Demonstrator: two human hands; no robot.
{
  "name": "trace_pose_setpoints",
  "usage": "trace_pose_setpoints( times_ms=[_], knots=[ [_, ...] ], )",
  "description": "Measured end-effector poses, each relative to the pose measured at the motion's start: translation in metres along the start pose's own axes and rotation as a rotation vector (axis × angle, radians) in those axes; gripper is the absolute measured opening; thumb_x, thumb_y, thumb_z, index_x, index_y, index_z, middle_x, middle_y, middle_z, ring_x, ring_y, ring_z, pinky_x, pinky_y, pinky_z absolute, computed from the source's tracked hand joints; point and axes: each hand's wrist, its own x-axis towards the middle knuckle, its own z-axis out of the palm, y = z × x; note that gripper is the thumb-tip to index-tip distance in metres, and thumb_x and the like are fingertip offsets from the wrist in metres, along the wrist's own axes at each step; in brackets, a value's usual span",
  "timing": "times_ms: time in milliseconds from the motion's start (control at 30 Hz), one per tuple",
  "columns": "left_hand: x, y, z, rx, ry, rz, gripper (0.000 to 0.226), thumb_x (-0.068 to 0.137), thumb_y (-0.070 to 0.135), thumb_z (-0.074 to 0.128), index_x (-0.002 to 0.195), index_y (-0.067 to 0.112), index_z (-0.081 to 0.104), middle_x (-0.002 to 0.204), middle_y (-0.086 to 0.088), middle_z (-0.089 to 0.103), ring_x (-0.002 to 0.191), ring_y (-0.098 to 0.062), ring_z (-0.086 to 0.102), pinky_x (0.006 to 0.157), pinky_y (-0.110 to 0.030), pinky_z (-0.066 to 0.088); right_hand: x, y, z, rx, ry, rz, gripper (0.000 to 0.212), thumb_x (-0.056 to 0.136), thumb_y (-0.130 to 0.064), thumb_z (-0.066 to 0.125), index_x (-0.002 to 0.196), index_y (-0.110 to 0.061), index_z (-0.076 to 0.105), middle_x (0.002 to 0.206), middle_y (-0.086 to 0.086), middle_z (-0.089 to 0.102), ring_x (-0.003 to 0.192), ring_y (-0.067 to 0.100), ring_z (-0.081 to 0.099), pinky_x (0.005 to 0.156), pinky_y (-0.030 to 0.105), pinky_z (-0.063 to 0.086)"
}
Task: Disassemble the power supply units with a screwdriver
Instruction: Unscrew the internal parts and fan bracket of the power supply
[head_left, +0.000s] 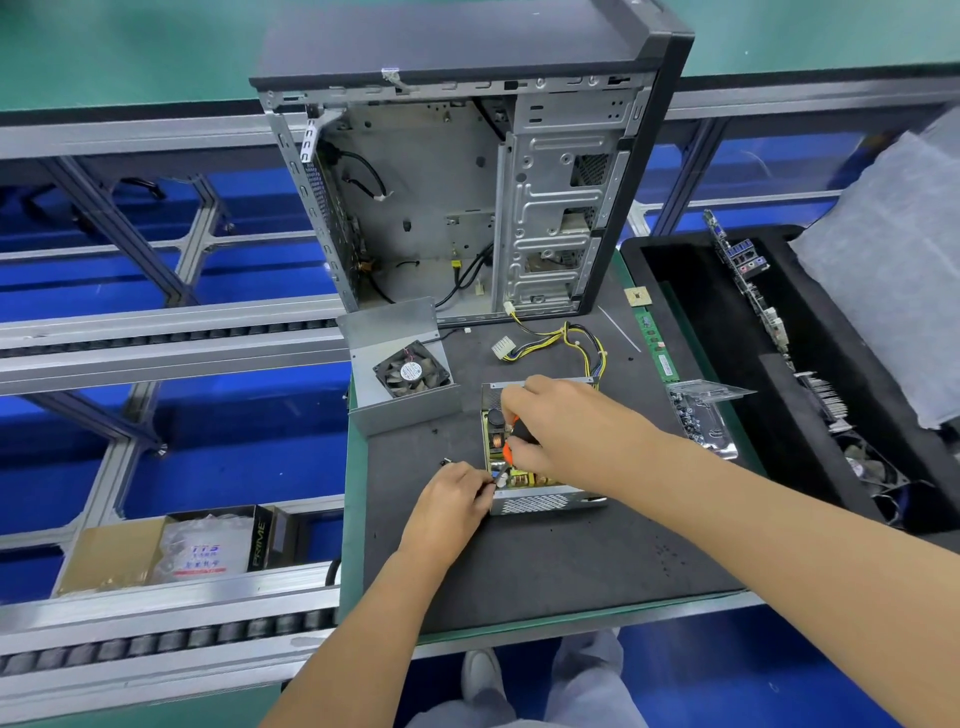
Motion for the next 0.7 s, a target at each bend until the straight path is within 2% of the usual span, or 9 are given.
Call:
trace_pose_setpoints(
  times_ms=[167,267,367,433,467,500,567,633,700],
  knots=[
    [0.001,0.001,-0.001,0.014,0.039,0.054,0.018,0.067,-0.006,0.085,0.081,-0.001,0.076,0.071,-0.012,0.067,0.063,-0.030,0.065,0.058,-0.036,0.057,0.008,-0.002,0.000,-0.050,-0.067,0.038,0.025,0.094,-0.040,0.052,0.093,-0.017,0.042,0.081,0.006,0.054,0.076,0.035,0.055,0.071,0.041,0.050],
    [0.003,0.001,-0.002,0.014,0.042,0.077,0.018,0.065,-0.007,0.087,0.077,-0.001,0.075,0.068,-0.012,0.066,0.059,-0.030,0.063,0.055,-0.035,0.056,0.014,-0.004,-0.004,-0.073,-0.083,0.062,0.039,0.093,-0.057,0.053,0.094,-0.019,0.046,0.066,0.000,0.032,0.068,0.030,0.039,0.051,0.033,0.029],
    [0.004,0.000,-0.003,0.008,0.033,0.078,0.019,0.063,-0.008,0.087,0.075,-0.002,0.074,0.068,-0.013,0.067,0.057,-0.031,0.063,0.053,-0.036,0.056,0.017,-0.012,-0.004,-0.113,-0.050,0.068,0.051,0.091,-0.069,0.041,0.091,-0.018,0.035,0.064,-0.002,0.027,0.066,0.026,0.033,0.046,0.031,0.014],
    [0.004,0.000,-0.003,-0.001,0.031,0.074,0.018,0.064,-0.009,0.086,0.076,-0.003,0.074,0.069,-0.014,0.068,0.059,-0.032,0.064,0.054,-0.037,0.057,0.019,-0.016,-0.003,-0.210,-0.002,0.040,0.047,0.097,-0.063,0.037,0.094,-0.016,0.035,0.064,0.000,0.034,0.066,0.027,0.039,0.045,0.030,0.017],
    [0.004,0.000,-0.002,-0.008,0.030,0.070,0.017,0.064,-0.009,0.085,0.076,-0.003,0.075,0.070,-0.014,0.068,0.060,-0.032,0.064,0.056,-0.038,0.057,0.020,-0.016,-0.002,-0.230,0.004,0.011,0.041,0.099,-0.055,0.041,0.098,-0.014,0.037,0.068,0.002,0.043,0.069,0.028,0.047,0.047,0.031,0.025],
    [0.004,0.000,-0.002,-0.013,0.029,0.065,0.017,0.065,-0.009,0.085,0.076,-0.003,0.075,0.070,-0.014,0.069,0.060,-0.031,0.065,0.057,-0.038,0.058,0.021,-0.016,-0.002,-0.193,-0.009,-0.020,0.034,0.099,-0.045,0.047,0.104,-0.013,0.039,0.079,0.005,0.052,0.077,0.029,0.054,0.053,0.033,0.034],
    [0.003,0.000,-0.002,-0.011,0.027,0.050,0.014,0.066,-0.008,0.084,0.076,-0.002,0.075,0.071,-0.014,0.069,0.062,-0.032,0.065,0.058,-0.038,0.058,0.021,-0.014,-0.007,-0.025,-0.064,-0.060,0.031,0.092,-0.032,0.059,0.112,-0.014,0.042,0.099,0.005,0.055,0.092,0.030,0.052,0.070,0.036,0.042],
    [0.003,0.000,-0.002,-0.005,0.017,0.020,0.008,0.072,-0.006,0.079,0.079,-0.003,0.076,0.074,-0.017,0.070,0.066,-0.034,0.066,0.060,-0.042,0.058,0.020,-0.012,-0.010,0.075,-0.111,-0.033,0.040,0.088,-0.046,0.063,0.107,-0.016,0.043,0.095,0.002,0.054,0.090,0.028,0.048,0.071,0.037,0.040],
    [0.003,0.000,-0.003,0.003,0.013,0.010,0.007,0.075,-0.006,0.076,0.082,-0.005,0.076,0.077,-0.019,0.071,0.069,-0.035,0.066,0.063,-0.045,0.058,0.017,-0.013,-0.010,-0.014,-0.113,0.049,0.059,0.085,-0.071,0.052,0.099,-0.015,0.038,0.077,0.002,0.045,0.074,0.028,0.043,0.058,0.035,0.033]
  ],
)
